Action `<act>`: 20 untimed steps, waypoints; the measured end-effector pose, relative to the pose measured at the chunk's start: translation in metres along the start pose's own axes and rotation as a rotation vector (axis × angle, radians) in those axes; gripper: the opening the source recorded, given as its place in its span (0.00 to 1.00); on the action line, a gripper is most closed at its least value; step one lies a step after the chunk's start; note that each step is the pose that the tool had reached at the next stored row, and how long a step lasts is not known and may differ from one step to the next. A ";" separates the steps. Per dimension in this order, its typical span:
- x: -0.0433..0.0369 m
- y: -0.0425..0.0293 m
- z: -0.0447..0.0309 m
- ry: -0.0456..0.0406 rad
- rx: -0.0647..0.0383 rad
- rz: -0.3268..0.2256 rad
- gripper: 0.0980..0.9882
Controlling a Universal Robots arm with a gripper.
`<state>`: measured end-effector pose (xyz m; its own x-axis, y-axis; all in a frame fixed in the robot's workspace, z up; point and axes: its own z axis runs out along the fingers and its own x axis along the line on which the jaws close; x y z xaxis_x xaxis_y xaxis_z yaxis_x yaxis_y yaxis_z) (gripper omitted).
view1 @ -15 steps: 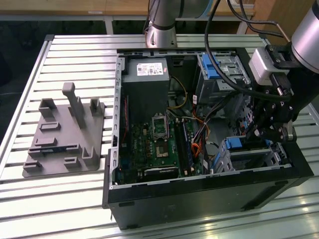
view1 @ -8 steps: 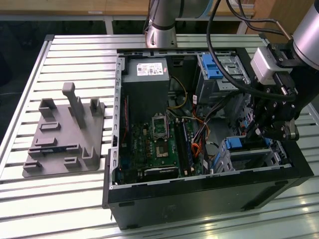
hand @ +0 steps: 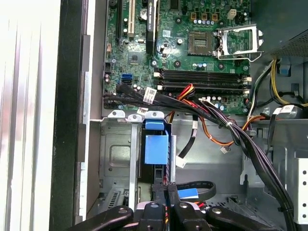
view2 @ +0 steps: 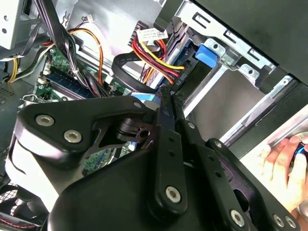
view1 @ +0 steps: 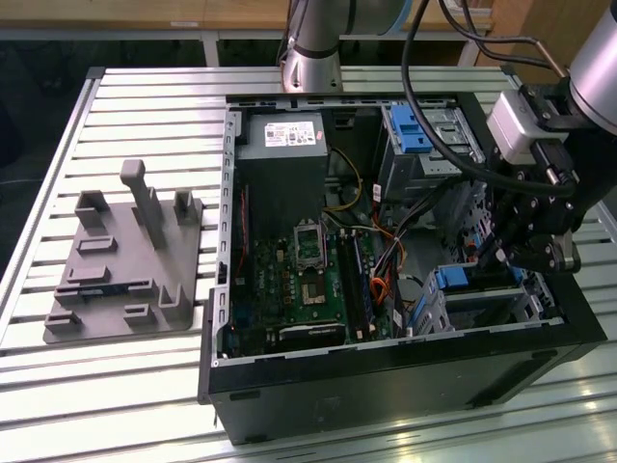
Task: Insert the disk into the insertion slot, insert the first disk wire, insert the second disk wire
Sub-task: 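Insert the second disk wire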
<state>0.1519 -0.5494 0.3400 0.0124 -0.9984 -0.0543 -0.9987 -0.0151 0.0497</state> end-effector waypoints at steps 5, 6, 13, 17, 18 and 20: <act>0.0010 -0.0002 0.0001 -0.0006 0.000 0.011 0.05; 0.0012 -0.0002 0.0001 -0.0007 0.001 0.014 0.05; 0.0027 -0.0008 0.0003 -0.0019 0.001 0.037 0.05; 0.0030 -0.0009 0.0009 -0.0021 0.001 0.043 0.05; 0.0030 -0.0008 0.0010 -0.0021 0.001 0.044 0.05; 0.0031 -0.0008 0.0014 -0.0023 0.000 0.045 0.05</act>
<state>0.1527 -0.5524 0.3383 -0.0330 -0.9980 -0.0543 -0.9982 0.0302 0.0517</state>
